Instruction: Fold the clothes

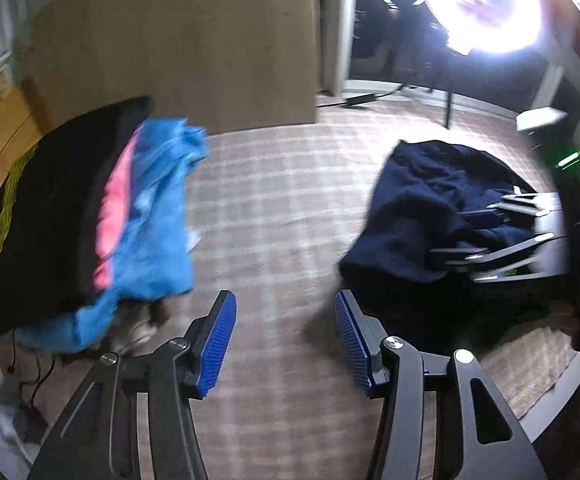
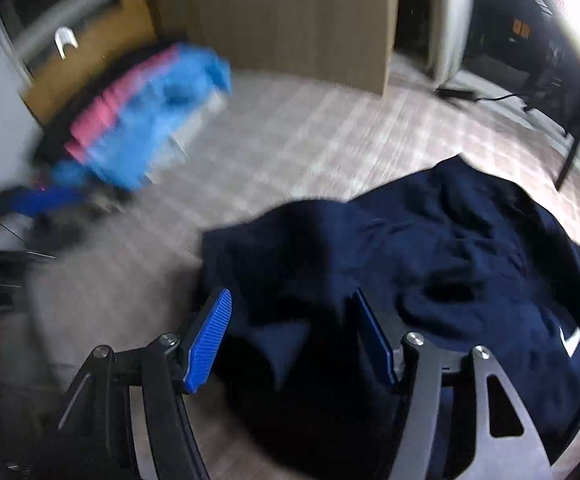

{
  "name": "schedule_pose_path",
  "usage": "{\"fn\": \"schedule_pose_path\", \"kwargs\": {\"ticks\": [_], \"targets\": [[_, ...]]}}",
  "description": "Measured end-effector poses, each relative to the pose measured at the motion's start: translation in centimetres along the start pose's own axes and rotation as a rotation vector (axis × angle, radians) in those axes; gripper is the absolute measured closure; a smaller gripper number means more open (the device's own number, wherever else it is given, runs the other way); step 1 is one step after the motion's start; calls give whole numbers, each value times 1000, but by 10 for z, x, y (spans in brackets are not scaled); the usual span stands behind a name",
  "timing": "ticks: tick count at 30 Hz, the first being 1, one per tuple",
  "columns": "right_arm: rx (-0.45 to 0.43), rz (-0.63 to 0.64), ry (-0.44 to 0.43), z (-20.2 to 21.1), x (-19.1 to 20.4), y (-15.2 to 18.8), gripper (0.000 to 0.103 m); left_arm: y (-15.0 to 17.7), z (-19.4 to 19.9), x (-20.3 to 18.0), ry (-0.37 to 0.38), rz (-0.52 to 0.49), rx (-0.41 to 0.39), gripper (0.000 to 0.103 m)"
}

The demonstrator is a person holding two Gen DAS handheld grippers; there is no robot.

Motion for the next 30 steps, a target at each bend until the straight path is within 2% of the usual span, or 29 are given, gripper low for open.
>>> {"fn": "schedule_pose_path", "kwargs": {"ticks": [1,2,4,5,8,14,19,22,23,24,26,28,29,30], "targets": [[3,9,11,-4,0,3,44,4,0,5,-6,11,4,53],[0,14,6,-5,-1,6,64,7,0,9,-11,16,5,53],[-9,-11,-39,6,-9,13,93,9,-1,15,-14,21,3,53],[-27,-37,-62,15,-16,14,96,9,-1,16,-9,22,2,53],[-104,-122,-102,52,-45,19,97,-1,-7,9,13,-2,-5,53],[-233,-372,-40,149,-154,73,97,-34,-26,-38,99,-118,-32,53],[-267,-605,178,203,-257,148,98,-55,-42,-86,174,-221,-27,52],[-205,-685,405,214,-311,186,97,-63,-48,-109,210,-267,-22,49],[-153,-699,441,213,-324,196,96,-64,-50,-116,222,-280,-17,49],[-116,-713,457,211,-331,201,94,-64,-51,-122,230,-288,-13,48],[-85,-713,497,212,-338,203,82,-65,-55,-135,244,-308,-1,48],[-99,-663,541,221,-333,195,72,-65,-59,-147,259,-326,11,48],[-117,-641,548,227,-330,189,71,-65,-61,-153,267,-333,17,47],[-145,-632,518,233,-325,182,71,-64,-64,-158,277,-337,23,46]]}}
Point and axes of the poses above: each gripper's, at about its wrist camera, not at the fingertips, and z roughly against the way its jaws point, x to its left, y to its underside, the point moved 5 cm from there along -z, roughly the way its jaws point, and after that the axes turned 14 degrees about -z, right-handed, at the moved point
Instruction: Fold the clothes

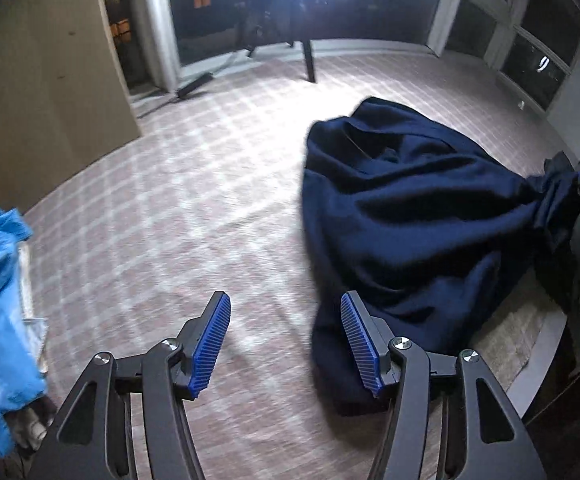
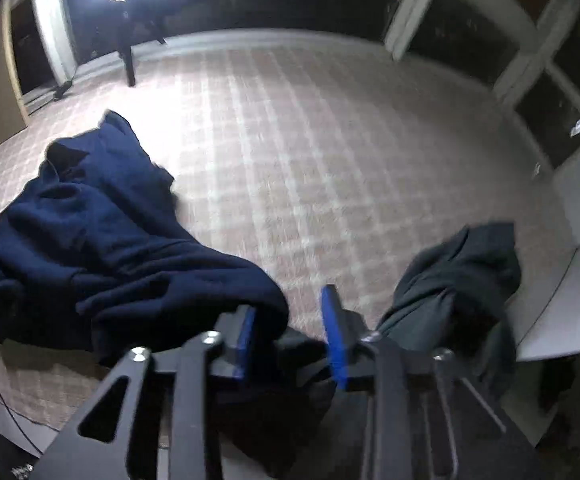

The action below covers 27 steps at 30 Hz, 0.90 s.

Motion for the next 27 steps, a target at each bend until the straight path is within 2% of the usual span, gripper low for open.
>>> {"fn": "schedule_pose_path", "kwargs": {"ticks": [2,5,7,9,11,13,15,17,19,21,24,27], "targets": [[-9,-7,-155,17,18,-11,70,-2,-13,-7,16,-7,22,45],[2,89,-267,21,59,-22,66,-3,-30,-17,45,-12,59,45],[-16,214,-166,13,73,-21,66,-3,-35,-22,57,-12,65,45],[20,296,-10,-4,59,-15,66,-4,-36,-25,67,-13,64,45],[118,269,135,-27,18,-10,66,-4,-36,-24,73,-13,60,45],[177,190,199,-34,-18,-6,66,-3,-37,-21,79,-7,60,44],[171,101,159,-23,-35,-8,66,-2,-41,-18,89,7,64,43],[116,66,42,-3,-23,-14,66,-2,-44,-17,98,18,73,43],[73,68,-129,7,13,-20,66,-3,-46,-17,96,15,80,43],[78,100,-304,0,63,-21,66,-4,-45,-17,89,8,82,43],[102,221,-339,-30,117,-12,66,-4,-37,-14,77,12,74,43],[165,277,-327,-66,138,-5,66,-1,-26,-9,60,12,70,43]]}}
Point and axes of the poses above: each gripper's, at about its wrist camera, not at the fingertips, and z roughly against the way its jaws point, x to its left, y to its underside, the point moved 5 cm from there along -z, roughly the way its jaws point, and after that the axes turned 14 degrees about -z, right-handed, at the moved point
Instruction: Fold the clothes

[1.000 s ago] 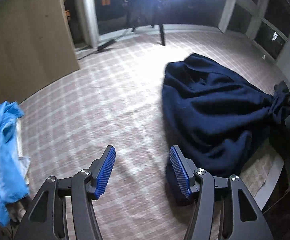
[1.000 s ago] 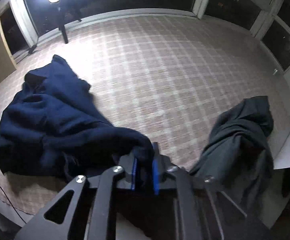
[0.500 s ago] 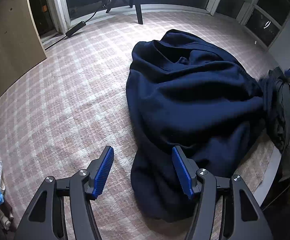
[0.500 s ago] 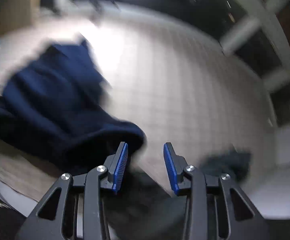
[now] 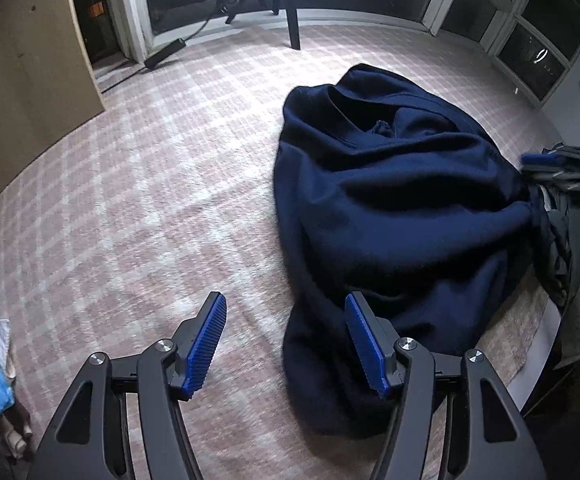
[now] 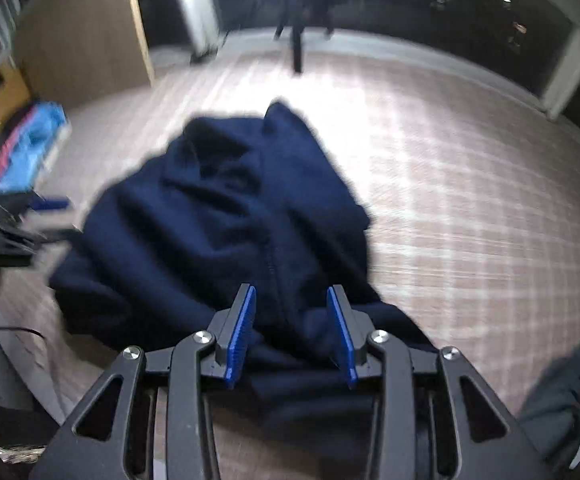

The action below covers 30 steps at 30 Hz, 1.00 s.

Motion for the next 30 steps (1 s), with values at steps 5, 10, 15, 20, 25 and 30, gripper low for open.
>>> {"fn": "schedule_pose_path", "kwargs": {"ticks": [5,10,15,20,25,30], "targets": [[31,0,-3,-24,-5,-1,70,3,7,13,-30,9,-3,43],[4,4,-57,-2,-1,4,98,-1,10,29,-57,8,-10,43],[-99,-86,-95,65,-25,20,99,-21,17,36,-84,-43,-36,43],[-220,-266,44,126,-94,58,100,-49,18,27,-93,-122,-51,43],[-266,-514,290,180,-198,116,100,-76,14,-3,-36,-218,-74,43],[-216,-586,319,166,-230,155,100,-124,-9,-57,30,-350,-65,42]]}}
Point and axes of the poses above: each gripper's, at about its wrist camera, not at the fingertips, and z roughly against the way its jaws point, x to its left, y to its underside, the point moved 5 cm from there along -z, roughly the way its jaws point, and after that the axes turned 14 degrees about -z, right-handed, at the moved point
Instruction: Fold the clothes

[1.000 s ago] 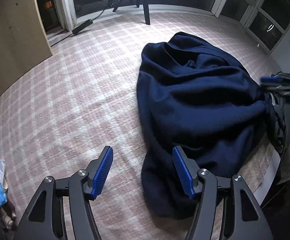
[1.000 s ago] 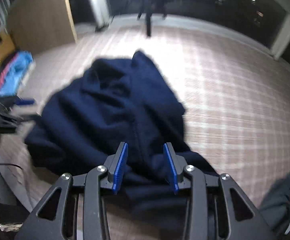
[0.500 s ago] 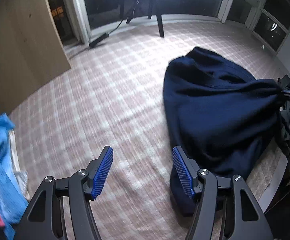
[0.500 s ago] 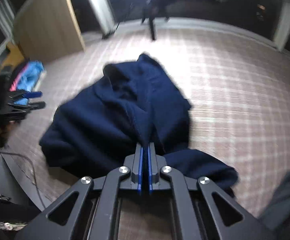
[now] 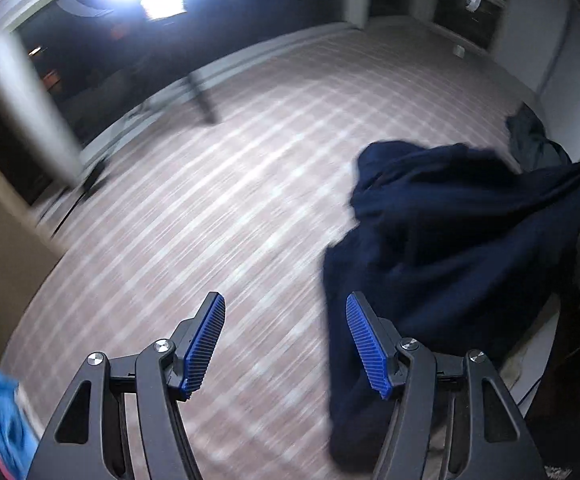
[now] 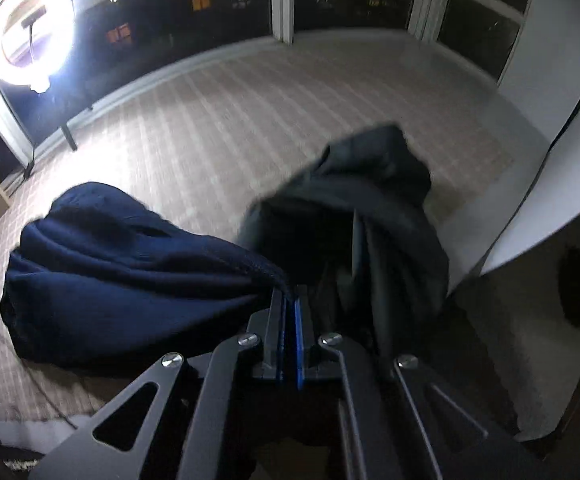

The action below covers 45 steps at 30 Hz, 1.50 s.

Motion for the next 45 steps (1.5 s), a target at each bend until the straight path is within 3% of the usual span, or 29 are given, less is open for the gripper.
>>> {"fn": "schedule_pose_path", "kwargs": {"ticks": [3,6,10,13,15,18,20,26,30,31,34,36,40,45], "targets": [[30,20,-22,-17,7,13,100,-52,-20,-27,66,-99,-25,39],[47,25,-54,-27,8,19,100,-95,-46,-42,74,-178,-25,34],[55,33,-96,-30,8,22,99,-129,-83,-46,109,-203,26,34],[64,39,-119,-33,8,21,99,-134,-103,-52,162,-201,82,34],[69,39,-134,-31,8,22,99,-129,-108,-65,178,-264,119,35],[71,42,-155,-25,7,19,99,-121,-87,-76,170,-337,83,35],[74,38,-170,-26,8,16,99,-119,-70,-86,206,-389,41,34],[86,59,-193,-30,18,13,99,-129,-81,-111,208,-591,56,34],[95,65,-196,-30,18,14,99,-118,-101,-119,226,-671,124,39],[96,67,-195,-30,18,14,99,-116,-103,-119,232,-676,133,44],[96,62,-192,-31,15,14,99,-113,-102,-119,265,-644,134,89],[95,61,-192,-31,15,13,99,-112,-100,-118,282,-623,129,93],[57,73,-209,-19,24,8,99,-114,-61,-96,285,-514,41,94],[3,114,-257,4,49,-4,99,-93,-4,-59,217,-403,-44,95]]}}
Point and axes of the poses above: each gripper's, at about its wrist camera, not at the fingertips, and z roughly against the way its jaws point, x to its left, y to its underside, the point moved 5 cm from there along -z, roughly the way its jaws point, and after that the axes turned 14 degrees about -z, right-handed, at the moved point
